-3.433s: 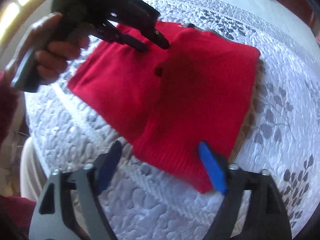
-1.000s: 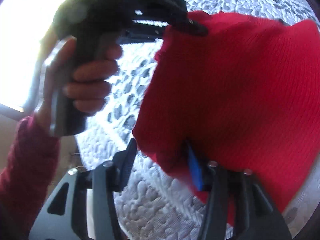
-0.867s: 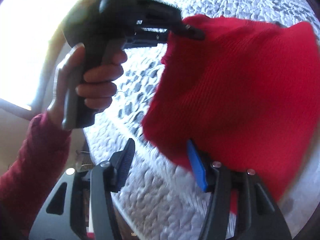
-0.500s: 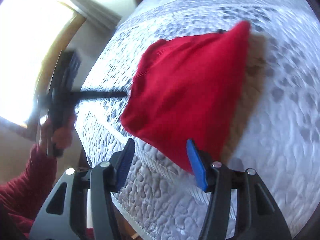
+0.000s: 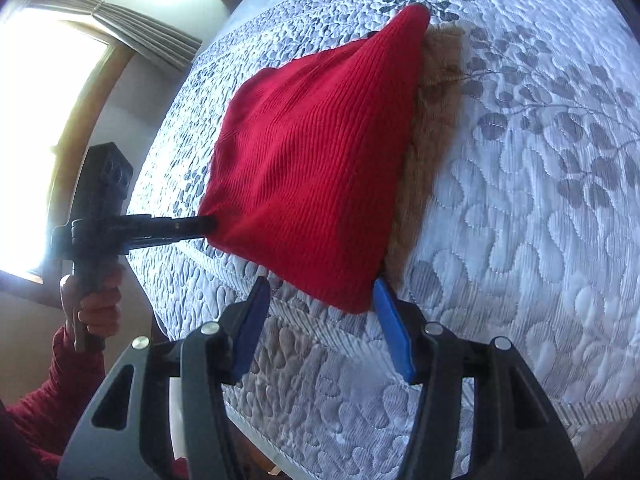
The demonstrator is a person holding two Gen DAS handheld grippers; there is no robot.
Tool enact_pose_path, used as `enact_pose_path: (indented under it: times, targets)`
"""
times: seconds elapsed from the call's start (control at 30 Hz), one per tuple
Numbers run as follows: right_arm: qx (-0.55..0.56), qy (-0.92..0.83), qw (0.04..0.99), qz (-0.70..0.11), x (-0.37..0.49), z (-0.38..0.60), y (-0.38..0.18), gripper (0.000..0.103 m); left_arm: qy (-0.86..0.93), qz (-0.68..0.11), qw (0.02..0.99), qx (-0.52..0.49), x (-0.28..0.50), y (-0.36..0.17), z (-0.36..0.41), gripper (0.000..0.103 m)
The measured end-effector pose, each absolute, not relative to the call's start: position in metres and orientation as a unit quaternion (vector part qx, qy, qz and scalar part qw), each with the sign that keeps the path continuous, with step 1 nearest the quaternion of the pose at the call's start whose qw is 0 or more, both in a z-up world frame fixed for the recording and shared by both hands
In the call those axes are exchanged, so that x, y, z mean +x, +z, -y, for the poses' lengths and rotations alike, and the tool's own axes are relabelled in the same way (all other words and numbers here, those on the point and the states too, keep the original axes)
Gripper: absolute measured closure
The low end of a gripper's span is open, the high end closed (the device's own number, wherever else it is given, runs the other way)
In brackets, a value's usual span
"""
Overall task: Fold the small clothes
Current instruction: 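Open the right tool and press the folded bundle flat with the left tool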
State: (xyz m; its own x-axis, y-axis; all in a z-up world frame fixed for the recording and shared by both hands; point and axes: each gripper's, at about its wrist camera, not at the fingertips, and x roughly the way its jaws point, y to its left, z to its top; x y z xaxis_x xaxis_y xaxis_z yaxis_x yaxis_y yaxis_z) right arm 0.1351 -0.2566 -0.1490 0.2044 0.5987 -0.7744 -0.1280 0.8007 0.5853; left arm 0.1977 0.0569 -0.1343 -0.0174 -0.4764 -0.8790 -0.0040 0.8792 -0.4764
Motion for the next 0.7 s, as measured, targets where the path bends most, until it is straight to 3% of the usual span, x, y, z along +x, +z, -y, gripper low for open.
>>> enact_pose_path:
  times: [0.17, 0.33, 0.37, 0.43, 0.53, 0.7]
  targets:
    - [0.187, 0.242, 0.749, -0.587, 0.139, 0.247, -0.149, 0.048, -0.120, -0.666, 0.736, -0.028, 0.183, -0.121, -0.037, 0.091]
    - [0.184, 0.219, 0.738, -0.612, 0.152, 0.243, -0.162, 0.048, -0.119, -0.673, 0.730, 0.015, 0.183, -0.142, -0.027, 0.088]
    - [0.191, 0.219, 0.733, -0.615, 0.154, 0.244, -0.164, 0.047, -0.123, -0.668, 0.734, 0.022, 0.183, -0.137, -0.024, 0.085]
    - [0.209, 0.217, 0.721, -0.624, 0.158, 0.246, -0.170, 0.039, -0.125, -0.659, 0.741, 0.026, 0.182, -0.128, -0.020, 0.062]
    - [0.226, 0.212, 0.706, -0.637, 0.163, 0.249, -0.183, 0.037, -0.112, -0.643, 0.757, 0.033, 0.183, -0.117, -0.026, 0.041]
    - [0.290, 0.237, 0.667, -0.644, 0.170, 0.247, -0.209, 0.046, -0.112, -0.668, 0.736, -0.002, 0.192, -0.136, -0.037, 0.038]
